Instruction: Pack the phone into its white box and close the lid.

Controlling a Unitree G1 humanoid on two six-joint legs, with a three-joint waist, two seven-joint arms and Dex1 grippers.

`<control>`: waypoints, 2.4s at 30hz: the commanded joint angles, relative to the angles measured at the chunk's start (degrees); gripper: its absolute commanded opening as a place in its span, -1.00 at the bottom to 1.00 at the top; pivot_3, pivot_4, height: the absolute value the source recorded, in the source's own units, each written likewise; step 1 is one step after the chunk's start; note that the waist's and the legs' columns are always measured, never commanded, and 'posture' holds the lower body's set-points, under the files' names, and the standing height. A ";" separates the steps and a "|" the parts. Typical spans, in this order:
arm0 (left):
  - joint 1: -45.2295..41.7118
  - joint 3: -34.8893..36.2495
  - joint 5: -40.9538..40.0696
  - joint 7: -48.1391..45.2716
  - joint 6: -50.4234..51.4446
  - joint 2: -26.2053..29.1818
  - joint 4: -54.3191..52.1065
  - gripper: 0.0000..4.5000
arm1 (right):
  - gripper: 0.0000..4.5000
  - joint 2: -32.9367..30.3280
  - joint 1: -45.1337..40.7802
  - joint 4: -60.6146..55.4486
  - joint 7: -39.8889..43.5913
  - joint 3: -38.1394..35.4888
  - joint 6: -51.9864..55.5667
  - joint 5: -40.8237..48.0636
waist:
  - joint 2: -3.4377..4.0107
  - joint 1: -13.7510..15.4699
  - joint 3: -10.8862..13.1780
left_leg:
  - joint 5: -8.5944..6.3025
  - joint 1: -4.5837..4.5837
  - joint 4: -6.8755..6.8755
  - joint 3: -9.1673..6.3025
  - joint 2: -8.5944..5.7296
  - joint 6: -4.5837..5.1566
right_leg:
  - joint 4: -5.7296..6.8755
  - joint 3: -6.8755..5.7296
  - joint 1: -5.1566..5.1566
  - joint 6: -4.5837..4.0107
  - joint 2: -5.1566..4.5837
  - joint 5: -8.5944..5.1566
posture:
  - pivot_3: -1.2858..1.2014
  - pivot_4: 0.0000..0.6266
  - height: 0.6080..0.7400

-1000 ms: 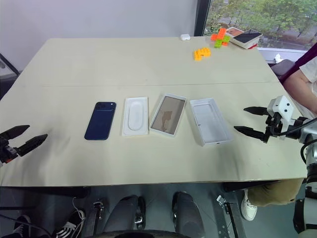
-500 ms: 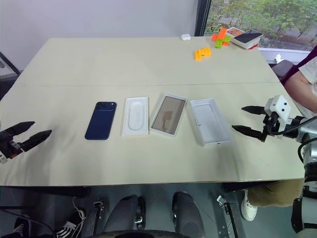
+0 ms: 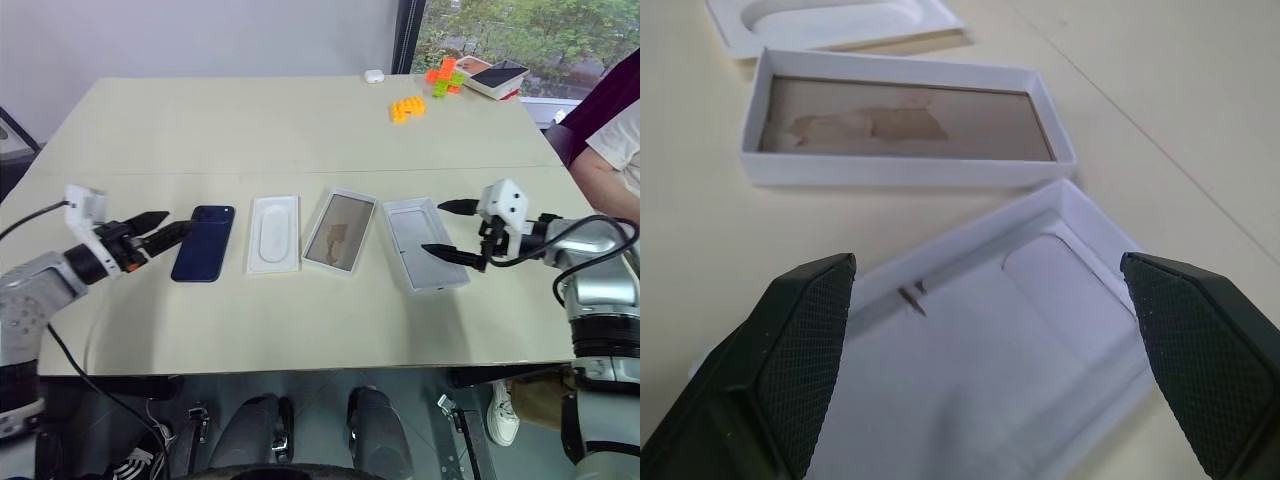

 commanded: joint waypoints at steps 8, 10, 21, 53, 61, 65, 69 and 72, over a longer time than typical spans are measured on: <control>-9.59 -5.50 -1.21 14.68 12.77 -9.23 0.53 1.00 | 0.97 2.62 -2.24 -12.98 -2.15 2.01 5.63 2.26 | -0.02 0.42 0.00 | 0.02 -0.04 0.00 -0.10 -0.09 -0.03 | 0.00 -0.01 0.03 0.00 -0.01 0.00 | 0.03 -0.52 1.00; -11.08 -5.82 -1.10 16.87 15.61 -10.92 2.38 1.00 | 0.97 2.87 -2.14 -13.91 -1.90 2.65 5.94 2.26 | -0.02 0.41 0.00 | 0.02 -0.05 0.00 -0.10 -0.09 -0.03 | 0.00 -0.01 0.02 0.00 -0.02 0.00 | 0.03 -0.52 1.00; -16.57 -2.41 -2.49 21.89 23.90 -17.40 9.07 1.00 | 0.97 4.46 -1.93 -13.88 -2.67 4.17 4.77 1.48 | -0.04 0.15 0.00 | 0.04 -0.02 0.00 -0.15 -0.08 -0.04 | 0.05 -0.01 0.03 0.00 0.05 0.00 | 0.03 -0.52 1.00; -21.13 12.02 -6.99 28.14 29.05 -22.11 10.72 -0.98 | 1.00 4.38 -2.29 -18.31 -1.76 5.19 12.66 5.14 | -0.09 0.15 0.01 | 0.07 0.00 0.01 -0.18 -0.09 -0.10 | 0.04 -0.03 0.07 0.00 0.04 0.00 | 0.03 -0.52 1.00; -20.62 7.31 -3.76 26.09 24.06 -16.08 8.39 -0.98 | 1.00 10.26 -3.14 -26.85 -12.02 15.56 27.16 0.48 | -0.08 0.13 0.01 | 0.08 0.01 0.00 -0.21 -0.07 -0.13 | 0.07 -0.04 0.06 -0.01 0.04 0.00 | 0.03 -0.52 1.00; -19.79 5.67 -2.30 25.35 21.70 -14.37 8.19 -0.98 | 1.00 14.66 -3.77 -25.33 -19.99 20.81 29.95 -5.92 | -0.10 0.13 0.00 | 0.09 -0.03 0.00 -0.20 -0.08 -0.15 | 0.06 -0.04 0.03 -0.01 0.01 0.00 | 0.03 -0.52 1.00; -19.97 6.10 -2.92 25.28 21.55 -14.28 8.39 -0.98 | 1.00 14.90 -3.75 -24.20 -20.97 21.34 29.86 -7.36 | -0.12 0.56 -0.01 | 0.09 -0.10 0.00 -0.21 -0.15 -0.15 | 0.00 -0.05 0.01 -0.01 -0.04 0.00 | 0.03 -0.52 1.00; -19.79 5.76 -2.57 25.45 21.69 -13.98 8.56 -1.00 | 0.76 15.81 -2.79 -24.68 -20.31 22.17 30.14 -6.89 | -0.12 0.47 -0.01 | 0.08 -0.10 0.00 -0.20 -0.14 -0.13 | -0.02 -0.05 0.02 0.00 -0.04 0.00 | 0.03 -0.52 1.00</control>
